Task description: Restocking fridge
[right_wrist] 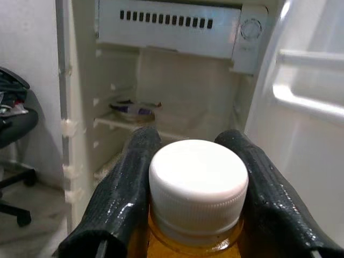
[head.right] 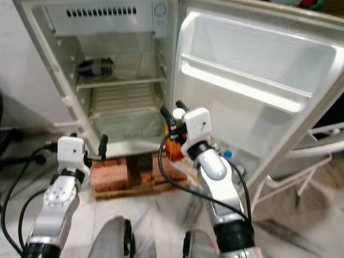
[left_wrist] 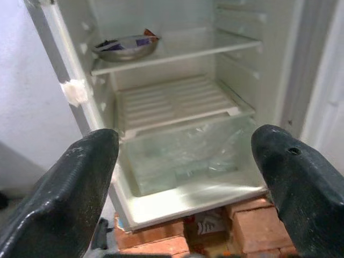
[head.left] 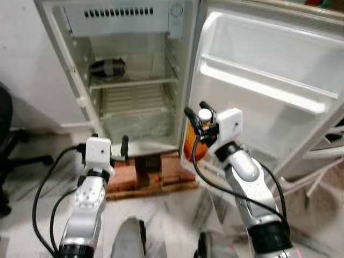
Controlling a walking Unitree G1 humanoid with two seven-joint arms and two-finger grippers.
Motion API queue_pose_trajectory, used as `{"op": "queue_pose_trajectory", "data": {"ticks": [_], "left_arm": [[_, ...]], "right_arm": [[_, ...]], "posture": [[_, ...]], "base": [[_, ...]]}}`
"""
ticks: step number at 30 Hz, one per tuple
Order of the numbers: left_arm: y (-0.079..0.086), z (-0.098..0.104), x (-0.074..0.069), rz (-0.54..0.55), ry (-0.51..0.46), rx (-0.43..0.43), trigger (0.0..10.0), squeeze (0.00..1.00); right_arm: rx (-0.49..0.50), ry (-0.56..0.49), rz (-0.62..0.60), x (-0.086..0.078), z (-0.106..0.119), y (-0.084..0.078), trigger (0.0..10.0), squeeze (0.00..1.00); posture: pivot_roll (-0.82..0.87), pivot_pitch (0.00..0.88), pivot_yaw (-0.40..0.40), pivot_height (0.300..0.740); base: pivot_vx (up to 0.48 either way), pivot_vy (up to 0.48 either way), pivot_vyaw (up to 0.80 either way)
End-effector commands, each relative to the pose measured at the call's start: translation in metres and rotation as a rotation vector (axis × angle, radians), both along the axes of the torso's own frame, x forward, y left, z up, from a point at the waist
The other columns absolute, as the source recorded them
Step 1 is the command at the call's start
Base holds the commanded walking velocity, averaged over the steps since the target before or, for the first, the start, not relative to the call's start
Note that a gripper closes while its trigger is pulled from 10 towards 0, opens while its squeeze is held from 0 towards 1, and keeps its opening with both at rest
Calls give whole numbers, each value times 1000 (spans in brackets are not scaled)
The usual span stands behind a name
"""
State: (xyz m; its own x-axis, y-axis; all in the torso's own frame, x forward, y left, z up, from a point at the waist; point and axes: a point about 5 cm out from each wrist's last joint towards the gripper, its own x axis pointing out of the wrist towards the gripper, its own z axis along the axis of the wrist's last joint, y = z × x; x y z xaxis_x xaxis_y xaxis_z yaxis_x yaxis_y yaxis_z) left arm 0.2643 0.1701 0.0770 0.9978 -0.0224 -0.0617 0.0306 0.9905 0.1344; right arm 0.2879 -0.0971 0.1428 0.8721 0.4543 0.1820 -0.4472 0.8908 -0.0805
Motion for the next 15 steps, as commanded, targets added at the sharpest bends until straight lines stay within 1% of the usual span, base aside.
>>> {"op": "queue_pose_trajectory", "data": {"ticks": [1, 7, 15], "left_arm": [[0, 2, 1, -14, -9, 6, 10000, 0], [-2, 3, 1, -31, -19, -1, 10000, 0], [-3, 4, 2, -33, -20, -2, 10000, 0]], "right_arm": [[-1, -26, -6, 1, 4, -2, 10000, 0], [-7, -30, -9, 2, 3, -2, 10000, 0], [-5, -31, -8, 1, 2, -1, 10000, 0]], "posture": [[50, 55, -13, 646], [49, 56, -11, 646], [49, 56, -11, 646]], "base": [[0, 0, 0], [0, 0, 0], [324, 0, 0]]}}
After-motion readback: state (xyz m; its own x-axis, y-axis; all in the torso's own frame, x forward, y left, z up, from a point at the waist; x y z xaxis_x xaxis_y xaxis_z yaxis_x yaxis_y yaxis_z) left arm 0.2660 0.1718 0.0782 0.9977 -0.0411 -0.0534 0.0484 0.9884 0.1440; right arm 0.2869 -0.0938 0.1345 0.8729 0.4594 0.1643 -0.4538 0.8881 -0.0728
